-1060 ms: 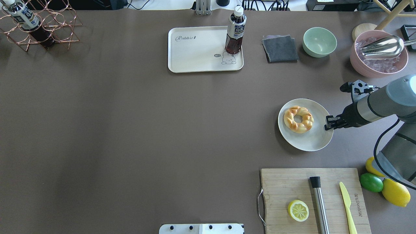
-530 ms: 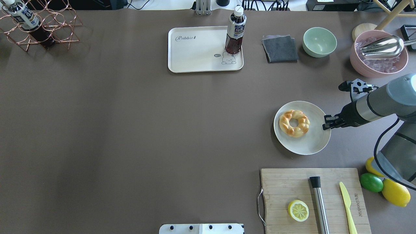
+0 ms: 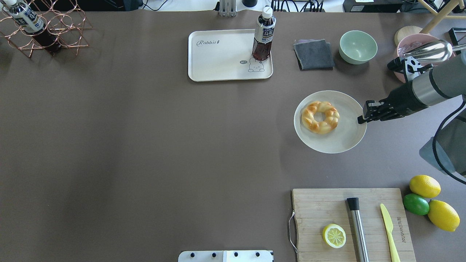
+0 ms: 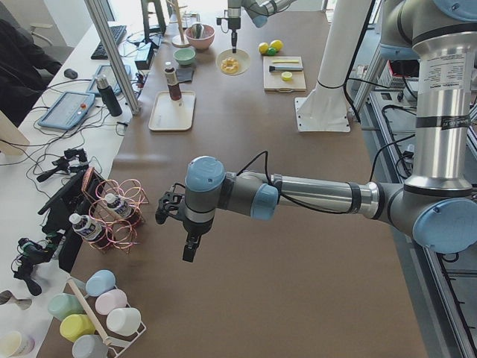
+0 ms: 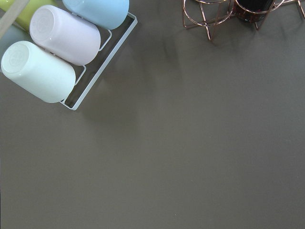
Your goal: Place donut on tray
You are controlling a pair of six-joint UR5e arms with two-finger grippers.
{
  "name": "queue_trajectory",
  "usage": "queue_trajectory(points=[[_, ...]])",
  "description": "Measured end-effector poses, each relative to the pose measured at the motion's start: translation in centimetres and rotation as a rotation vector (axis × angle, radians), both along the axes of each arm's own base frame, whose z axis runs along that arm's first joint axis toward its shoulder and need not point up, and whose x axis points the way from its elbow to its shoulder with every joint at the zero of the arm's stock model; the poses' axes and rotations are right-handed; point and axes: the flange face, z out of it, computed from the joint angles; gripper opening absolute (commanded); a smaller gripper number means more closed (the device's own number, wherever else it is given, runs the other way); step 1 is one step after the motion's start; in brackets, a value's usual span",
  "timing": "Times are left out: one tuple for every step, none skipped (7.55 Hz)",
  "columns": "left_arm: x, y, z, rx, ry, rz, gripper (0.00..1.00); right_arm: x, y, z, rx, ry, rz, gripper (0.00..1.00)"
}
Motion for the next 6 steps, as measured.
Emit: queue_trajectory(points=[[0.0,-0.2,-0.3,0.003,0.000,0.000,0.98,-0.2,-1.5,-2.4,-0.002,-0.013,0.001,0.00],[0.0,-0.6,-0.6,0.008,0.000,0.000,0.98,-1.2,-3.1,-5.7,-0.002,-0.023,-0.002,0.00],[0.0,-0.8,-0.9,0.012,0.000,0.000,0.98,-3.0,-4.4,-9.8,-0.025,-0.032,-0.002,0.00],[0.0,-1.0,-1.2,0.018,0.001,0.000,0.98,-5.6,-4.8,-14.2,-0.063,-0.049,0.000,0.00],[0.1,-1.3,-1.5,0.025,0.001,0.001,0.98,-8.2,-4.5,-18.2,-0.088,-0.070,0.007,0.00],[0.1,-1.5,-1.9,0.033,0.003,0.004,0.98,-10.6,-3.8,-21.4,-0.106,-0.087,0.017,0.00]])
